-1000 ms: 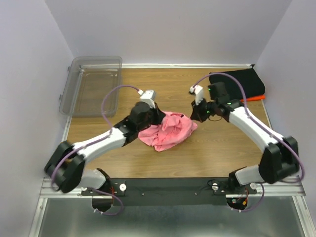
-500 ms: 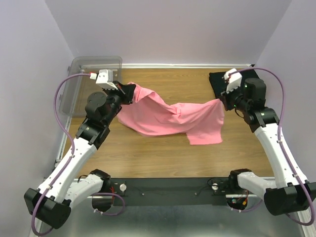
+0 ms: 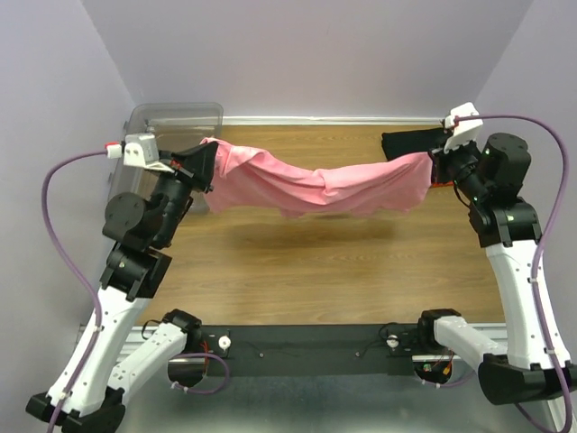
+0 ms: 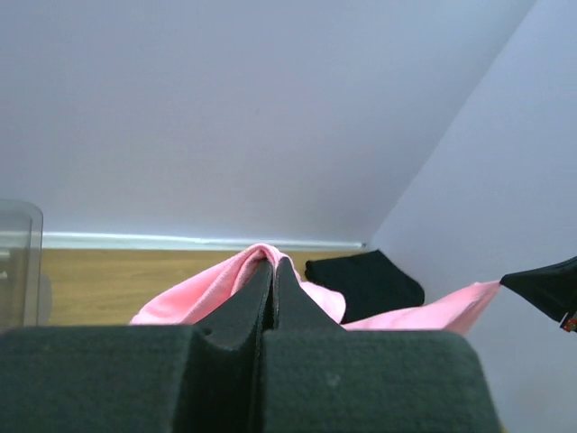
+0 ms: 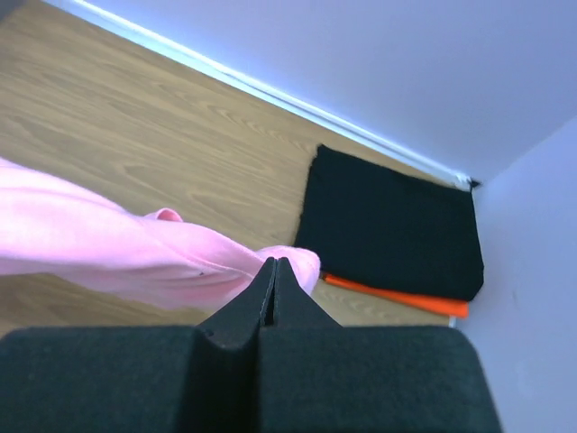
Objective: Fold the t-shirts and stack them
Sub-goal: Flatten the tshirt out
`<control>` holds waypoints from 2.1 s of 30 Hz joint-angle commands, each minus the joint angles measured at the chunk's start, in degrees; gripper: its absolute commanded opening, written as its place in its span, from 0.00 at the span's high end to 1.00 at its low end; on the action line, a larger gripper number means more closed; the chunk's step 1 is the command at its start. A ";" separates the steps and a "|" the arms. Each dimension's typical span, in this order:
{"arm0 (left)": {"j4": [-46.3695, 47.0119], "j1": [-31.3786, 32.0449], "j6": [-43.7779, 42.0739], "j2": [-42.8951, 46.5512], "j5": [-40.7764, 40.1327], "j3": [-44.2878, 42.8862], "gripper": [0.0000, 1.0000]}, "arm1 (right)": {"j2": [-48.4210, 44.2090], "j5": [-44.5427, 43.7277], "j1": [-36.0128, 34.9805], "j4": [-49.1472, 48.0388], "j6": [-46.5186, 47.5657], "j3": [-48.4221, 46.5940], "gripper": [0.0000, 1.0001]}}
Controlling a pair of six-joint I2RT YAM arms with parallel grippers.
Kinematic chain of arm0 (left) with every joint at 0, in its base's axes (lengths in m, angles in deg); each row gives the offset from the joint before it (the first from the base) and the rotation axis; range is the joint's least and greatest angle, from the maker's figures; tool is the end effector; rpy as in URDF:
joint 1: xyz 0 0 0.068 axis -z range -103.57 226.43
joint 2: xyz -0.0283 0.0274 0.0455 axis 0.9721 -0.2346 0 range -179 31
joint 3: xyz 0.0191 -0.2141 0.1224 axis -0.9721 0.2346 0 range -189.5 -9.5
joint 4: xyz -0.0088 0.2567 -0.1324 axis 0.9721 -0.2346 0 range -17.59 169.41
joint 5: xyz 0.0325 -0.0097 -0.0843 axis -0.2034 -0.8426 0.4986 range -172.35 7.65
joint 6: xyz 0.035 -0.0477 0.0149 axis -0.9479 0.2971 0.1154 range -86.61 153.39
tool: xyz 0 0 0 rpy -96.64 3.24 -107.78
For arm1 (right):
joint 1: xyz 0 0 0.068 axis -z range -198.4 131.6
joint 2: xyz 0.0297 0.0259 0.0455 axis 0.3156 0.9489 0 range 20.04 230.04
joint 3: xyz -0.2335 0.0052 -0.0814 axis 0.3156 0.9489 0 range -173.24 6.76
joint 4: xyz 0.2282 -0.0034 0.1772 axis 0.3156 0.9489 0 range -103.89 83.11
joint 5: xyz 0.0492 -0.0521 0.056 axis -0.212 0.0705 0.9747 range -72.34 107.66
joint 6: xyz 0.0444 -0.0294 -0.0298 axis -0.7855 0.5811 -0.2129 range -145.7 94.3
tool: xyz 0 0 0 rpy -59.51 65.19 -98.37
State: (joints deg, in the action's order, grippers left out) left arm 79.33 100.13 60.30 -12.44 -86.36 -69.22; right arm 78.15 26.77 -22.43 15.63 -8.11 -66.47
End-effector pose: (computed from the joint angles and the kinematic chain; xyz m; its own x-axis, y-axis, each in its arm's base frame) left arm 0.1923 -0.0808 0.4447 0.0742 -0.5256 -0.8475 0.4182 0.7879 -0.4520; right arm 0.2577 0.0254 0.4150 -0.1693 -0.3111 -0.9352 -0.2869 0.9234 -0.2552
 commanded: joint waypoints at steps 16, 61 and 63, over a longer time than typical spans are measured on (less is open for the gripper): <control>-28.01 -0.15 19.42 35.63 34.09 23.26 0.20 | -13.38 12.75 0.17 32.81 30.77 14.45 0.06; -5.03 -0.06 16.94 10.31 23.70 35.29 0.21 | 3.33 7.51 6.41 32.93 38.91 22.94 0.99; -4.15 -0.06 16.85 9.34 24.49 35.47 0.21 | 3.42 6.28 6.41 35.07 41.64 24.18 0.93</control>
State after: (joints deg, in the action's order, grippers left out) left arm 71.97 100.16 77.81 -1.67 -62.39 -34.43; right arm 79.88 33.87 -15.87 35.54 19.17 -46.98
